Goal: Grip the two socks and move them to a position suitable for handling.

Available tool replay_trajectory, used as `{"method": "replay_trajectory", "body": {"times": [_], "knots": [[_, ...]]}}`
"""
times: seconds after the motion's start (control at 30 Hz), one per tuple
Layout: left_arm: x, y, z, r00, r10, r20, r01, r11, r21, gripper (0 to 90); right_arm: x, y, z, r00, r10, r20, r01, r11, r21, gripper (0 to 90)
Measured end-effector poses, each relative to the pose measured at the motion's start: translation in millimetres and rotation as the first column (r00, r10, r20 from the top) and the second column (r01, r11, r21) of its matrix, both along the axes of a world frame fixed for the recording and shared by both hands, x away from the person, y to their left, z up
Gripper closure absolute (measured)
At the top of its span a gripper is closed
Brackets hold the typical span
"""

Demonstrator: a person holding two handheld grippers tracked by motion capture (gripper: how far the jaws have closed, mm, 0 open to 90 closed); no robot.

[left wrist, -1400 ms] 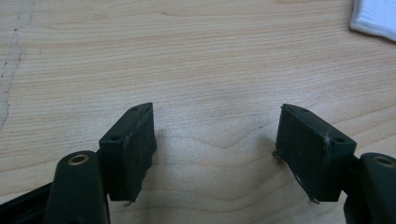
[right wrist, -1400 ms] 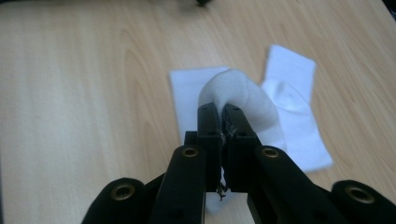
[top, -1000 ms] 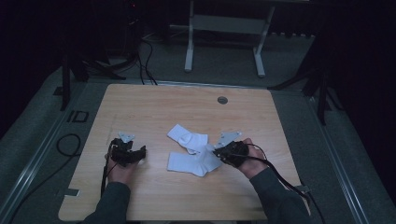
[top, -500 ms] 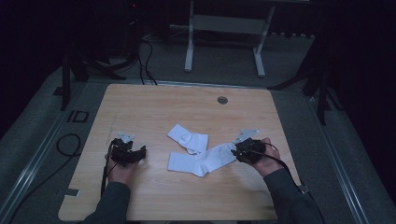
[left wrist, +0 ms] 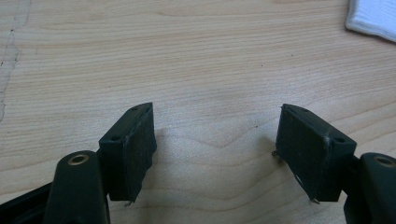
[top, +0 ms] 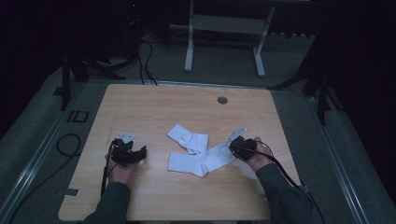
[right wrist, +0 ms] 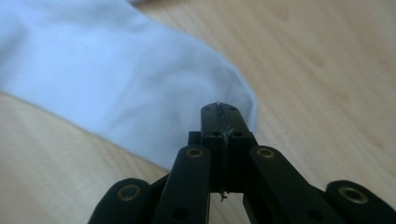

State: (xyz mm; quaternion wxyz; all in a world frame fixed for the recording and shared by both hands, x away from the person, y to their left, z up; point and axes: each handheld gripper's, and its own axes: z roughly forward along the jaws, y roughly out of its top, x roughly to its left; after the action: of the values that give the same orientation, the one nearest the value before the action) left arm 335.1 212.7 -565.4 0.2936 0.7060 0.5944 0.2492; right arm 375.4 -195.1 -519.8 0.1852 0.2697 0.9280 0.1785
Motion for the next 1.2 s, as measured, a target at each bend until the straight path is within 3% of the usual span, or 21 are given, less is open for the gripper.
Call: {"method": "replay_trajectory", "body": {"times": [0.1,0.17,0.3,0.53,0.8,1.0,1.2], "knots": [[-0.3,-0.6,0.0,1.0000,-0.004,0.000,0.004,1.0000,0.000,28.5,1.8,-0.8,-15.2,0.9996,-0.004,-0.028,0.002,0.999,-0.051,89.8],[-0.2,-1.0,-0.1,1.0000,-0.005,0.000,0.005,1.0000,0.000,28.5,-1.3,-4.0,-14.5,0.9993,-0.002,-0.037,0.001,1.000,-0.029,89.8],[-0.4,-1.9,-0.2,1.0000,-0.007,0.002,0.007,1.0000,-0.001,28.4,-12.4,-2.7,-13.9,0.9981,0.026,-0.056,-0.028,0.999,-0.032,89.7],[-0.5,-2.1,-0.4,1.0000,-0.006,0.004,0.006,1.0000,-0.002,28.4,-29.1,7.3,-13.4,0.9889,0.089,-0.119,-0.084,0.995,0.045,89.3],[-0.5,-2.0,-0.3,1.0000,-0.008,0.004,0.008,1.0000,-0.001,28.4,-48.5,26.9,-13.4,0.9780,0.158,-0.136,-0.151,0.986,0.064,86.8],[-0.6,-2.3,-0.3,0.9999,-0.010,0.003,0.010,0.9999,-0.002,28.4,-56.7,30.8,-13.2,0.9670,0.197,-0.161,-0.185,0.979,0.089,84.7],[-0.6,-2.7,-0.4,0.9999,-0.011,0.004,0.011,0.9999,-0.002,28.3,-51.8,36.2,-4.7,0.9718,0.199,-0.126,-0.187,0.977,0.106,80.0]]}}
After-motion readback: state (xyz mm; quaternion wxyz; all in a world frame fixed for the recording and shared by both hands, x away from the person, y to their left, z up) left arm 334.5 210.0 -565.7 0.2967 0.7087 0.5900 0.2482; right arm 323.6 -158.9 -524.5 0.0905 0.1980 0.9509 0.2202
